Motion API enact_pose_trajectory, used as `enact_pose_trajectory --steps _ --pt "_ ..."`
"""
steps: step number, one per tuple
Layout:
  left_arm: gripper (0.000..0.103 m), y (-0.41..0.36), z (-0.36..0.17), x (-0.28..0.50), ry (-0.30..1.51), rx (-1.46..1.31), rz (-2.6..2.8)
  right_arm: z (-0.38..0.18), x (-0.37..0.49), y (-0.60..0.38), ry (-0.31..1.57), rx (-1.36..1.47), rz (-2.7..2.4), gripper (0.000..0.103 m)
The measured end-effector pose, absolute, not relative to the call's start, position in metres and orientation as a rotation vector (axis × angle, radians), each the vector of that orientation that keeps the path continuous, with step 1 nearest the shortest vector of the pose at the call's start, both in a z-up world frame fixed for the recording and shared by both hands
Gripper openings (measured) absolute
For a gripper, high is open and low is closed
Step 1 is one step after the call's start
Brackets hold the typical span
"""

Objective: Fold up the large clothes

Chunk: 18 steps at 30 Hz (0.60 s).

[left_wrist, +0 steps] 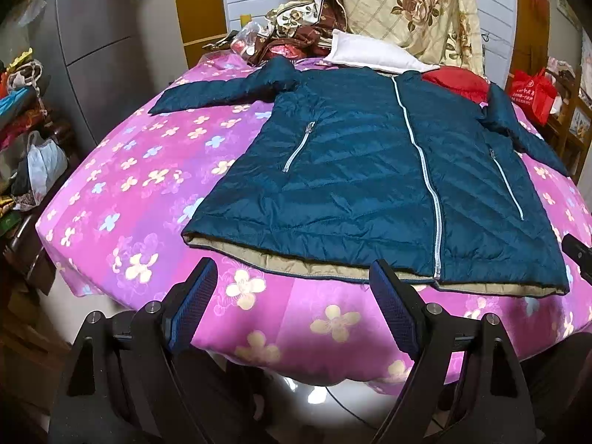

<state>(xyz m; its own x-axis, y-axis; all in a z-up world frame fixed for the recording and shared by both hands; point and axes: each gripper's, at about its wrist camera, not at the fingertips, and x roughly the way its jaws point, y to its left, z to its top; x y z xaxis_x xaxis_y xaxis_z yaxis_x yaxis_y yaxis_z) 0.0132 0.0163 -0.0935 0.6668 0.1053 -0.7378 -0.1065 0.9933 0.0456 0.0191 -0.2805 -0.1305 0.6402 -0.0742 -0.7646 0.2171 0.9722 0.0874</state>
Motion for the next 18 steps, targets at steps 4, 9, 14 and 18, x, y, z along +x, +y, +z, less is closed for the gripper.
enact_pose_trajectory --steps 4,9,14,18 --pt "0.084 0.023 -0.095 0.018 0.840 -0.012 0.124 -0.136 0.023 -0.298 0.877 0.198 -0.199 0.076" --pt "0.084 0.063 -0.095 0.048 0.844 -0.120 0.141 -0.144 0.029 -0.349 0.874 0.181 -0.330 0.076" --pt "0.084 0.111 -0.114 0.086 0.878 -0.213 0.146 -0.173 0.031 -0.412 0.955 0.364 -0.353 0.076" --pt "0.084 0.136 -0.134 0.113 0.936 -0.304 0.062 -0.185 0.040 -0.414 0.977 0.429 -0.242 0.076"
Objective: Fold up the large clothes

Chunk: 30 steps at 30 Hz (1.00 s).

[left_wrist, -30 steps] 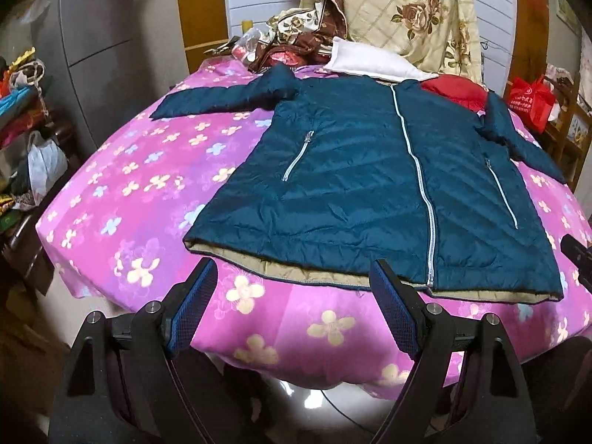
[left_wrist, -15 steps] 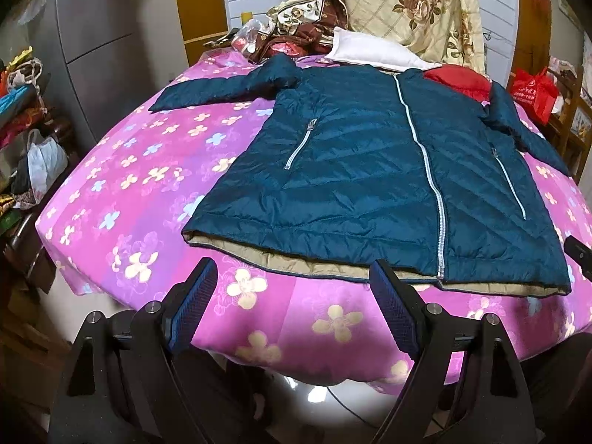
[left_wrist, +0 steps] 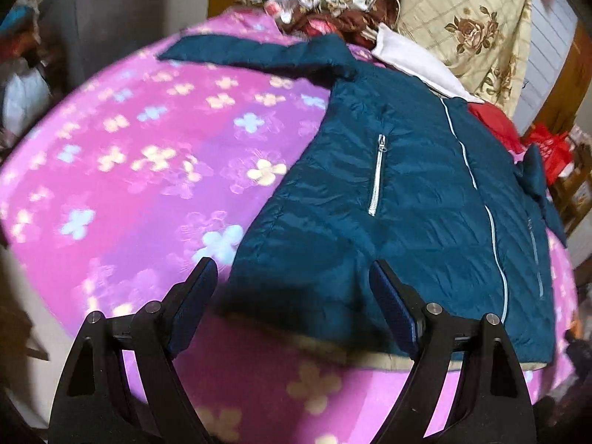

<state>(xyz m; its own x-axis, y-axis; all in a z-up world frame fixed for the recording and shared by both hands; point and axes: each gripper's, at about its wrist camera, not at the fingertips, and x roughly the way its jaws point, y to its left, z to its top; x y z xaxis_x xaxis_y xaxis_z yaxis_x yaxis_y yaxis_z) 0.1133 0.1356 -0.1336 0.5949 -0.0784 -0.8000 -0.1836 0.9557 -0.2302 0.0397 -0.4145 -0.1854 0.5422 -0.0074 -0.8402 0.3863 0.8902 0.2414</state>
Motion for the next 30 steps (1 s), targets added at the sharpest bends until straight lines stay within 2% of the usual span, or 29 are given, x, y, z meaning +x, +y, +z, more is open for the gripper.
enact_pose_trajectory --steps 5,9,11,12,13,14,15,16,17,20,30 --pt "0.084 0.144 -0.151 0.138 0.988 -0.414 -0.031 -0.194 0.056 -0.389 0.992 0.356 -0.158 0.076" --pt "0.084 0.135 -0.156 0.152 0.998 -0.389 -0.058 -0.205 0.065 -0.372 1.022 0.337 -0.118 0.076" --pt "0.084 0.130 -0.157 0.158 1.004 -0.348 -0.048 -0.208 0.069 -0.366 1.024 0.333 -0.115 0.071" --pt "0.076 0.125 -0.156 0.158 1.018 -0.315 -0.044 -0.208 0.070 -0.364 1.023 0.323 -0.117 0.062" --pt "0.052 0.120 -0.156 0.158 1.028 -0.279 -0.045 -0.207 0.070 -0.361 1.022 0.307 -0.118 0.051" --pt "0.043 0.115 -0.156 0.156 1.040 -0.262 -0.057 -0.206 0.069 -0.357 1.022 0.294 -0.114 0.045" --pt "0.036 0.112 -0.155 0.153 1.049 -0.260 -0.057 -0.205 0.068 -0.356 1.023 0.291 -0.110 0.034" --pt "0.029 0.112 -0.155 0.149 1.053 -0.260 -0.054 -0.204 0.067 -0.355 1.026 0.290 -0.103 0.027" --pt "0.027 0.110 -0.155 0.145 1.055 -0.266 -0.051 -0.201 0.064 -0.353 1.029 0.289 -0.095 0.024" --pt "0.024 0.110 -0.152 0.126 1.050 -0.296 -0.022 -0.195 0.054 -0.351 1.038 0.281 -0.087 0.018" --pt "0.024 0.111 -0.137 0.075 1.008 -0.247 0.026 -0.190 0.017 -0.358 1.059 0.306 -0.061 0.018"
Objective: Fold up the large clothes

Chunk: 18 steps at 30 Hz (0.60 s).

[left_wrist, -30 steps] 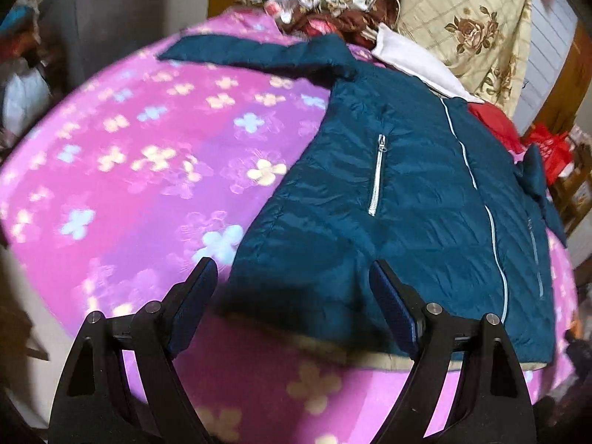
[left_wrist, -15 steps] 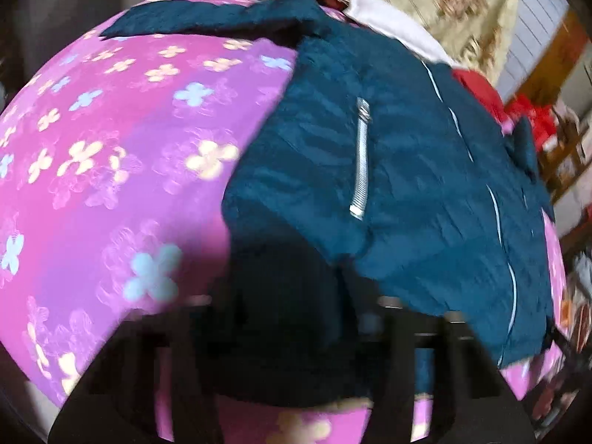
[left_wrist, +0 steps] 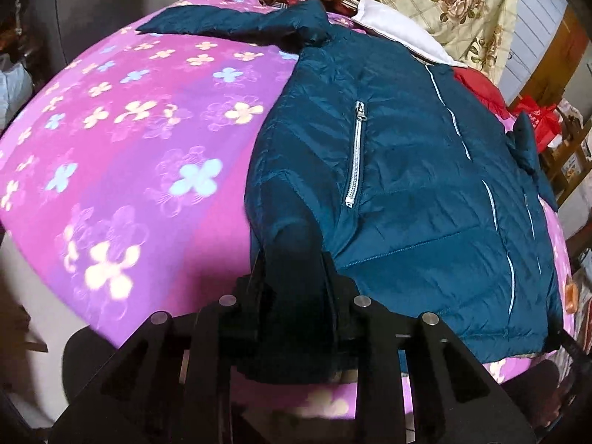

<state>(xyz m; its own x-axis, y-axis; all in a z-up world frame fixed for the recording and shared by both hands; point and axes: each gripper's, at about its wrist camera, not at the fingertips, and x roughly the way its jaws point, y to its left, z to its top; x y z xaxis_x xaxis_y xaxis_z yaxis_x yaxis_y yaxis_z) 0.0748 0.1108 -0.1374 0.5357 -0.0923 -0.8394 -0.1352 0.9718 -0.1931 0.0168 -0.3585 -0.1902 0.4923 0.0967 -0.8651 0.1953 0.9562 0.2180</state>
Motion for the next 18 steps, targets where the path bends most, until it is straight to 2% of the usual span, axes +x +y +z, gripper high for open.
enact_pose_trajectory --steps 5,10,16,18 --pt "0.024 0.114 -0.123 0.063 0.961 -0.202 0.082 -0.184 0.008 -0.365 1.052 0.358 -0.072 0.018" --pt "0.026 0.128 -0.098 0.048 0.905 -0.187 0.187 -0.153 -0.006 -0.361 0.959 0.402 -0.072 0.021" --pt "0.027 0.141 -0.038 0.020 0.770 -0.196 0.202 -0.072 -0.015 -0.342 0.788 0.396 0.018 0.021" --pt "0.033 0.145 -0.012 0.010 0.727 -0.195 0.199 -0.032 -0.018 -0.335 0.724 0.395 0.070 0.021"
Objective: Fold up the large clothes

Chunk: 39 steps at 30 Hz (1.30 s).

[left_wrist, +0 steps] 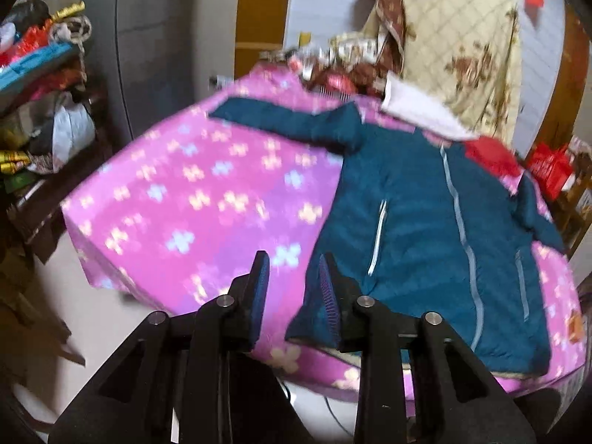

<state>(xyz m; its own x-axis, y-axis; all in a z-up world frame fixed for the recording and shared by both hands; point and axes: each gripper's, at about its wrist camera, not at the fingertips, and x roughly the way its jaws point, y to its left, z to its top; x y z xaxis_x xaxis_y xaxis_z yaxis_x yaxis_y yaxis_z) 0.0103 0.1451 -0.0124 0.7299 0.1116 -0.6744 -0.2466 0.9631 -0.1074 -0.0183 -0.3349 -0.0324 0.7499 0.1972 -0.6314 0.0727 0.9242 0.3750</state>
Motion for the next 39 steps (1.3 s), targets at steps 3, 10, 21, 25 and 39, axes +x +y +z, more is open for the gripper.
enact_pose_trajectory --steps 3,10,21,25,39 --pt "0.050 0.152 0.032 -0.005 0.638 -0.176 0.198 0.035 -0.026 -0.320 0.611 0.345 0.129 0.029" --pt "0.079 0.186 0.123 -0.038 0.411 -0.181 0.218 0.169 -0.035 -0.300 0.401 0.290 0.184 0.061" --pt "0.079 0.274 0.150 0.047 0.479 -0.395 0.360 0.184 0.071 -0.246 0.470 0.315 0.295 0.067" --pt "0.079 0.287 0.148 0.104 0.508 -0.363 0.457 0.118 0.120 -0.211 0.567 0.290 0.331 0.067" --pt "0.079 0.321 -0.007 0.318 0.808 -0.579 0.325 -0.092 0.198 -0.203 0.850 0.194 0.280 0.067"
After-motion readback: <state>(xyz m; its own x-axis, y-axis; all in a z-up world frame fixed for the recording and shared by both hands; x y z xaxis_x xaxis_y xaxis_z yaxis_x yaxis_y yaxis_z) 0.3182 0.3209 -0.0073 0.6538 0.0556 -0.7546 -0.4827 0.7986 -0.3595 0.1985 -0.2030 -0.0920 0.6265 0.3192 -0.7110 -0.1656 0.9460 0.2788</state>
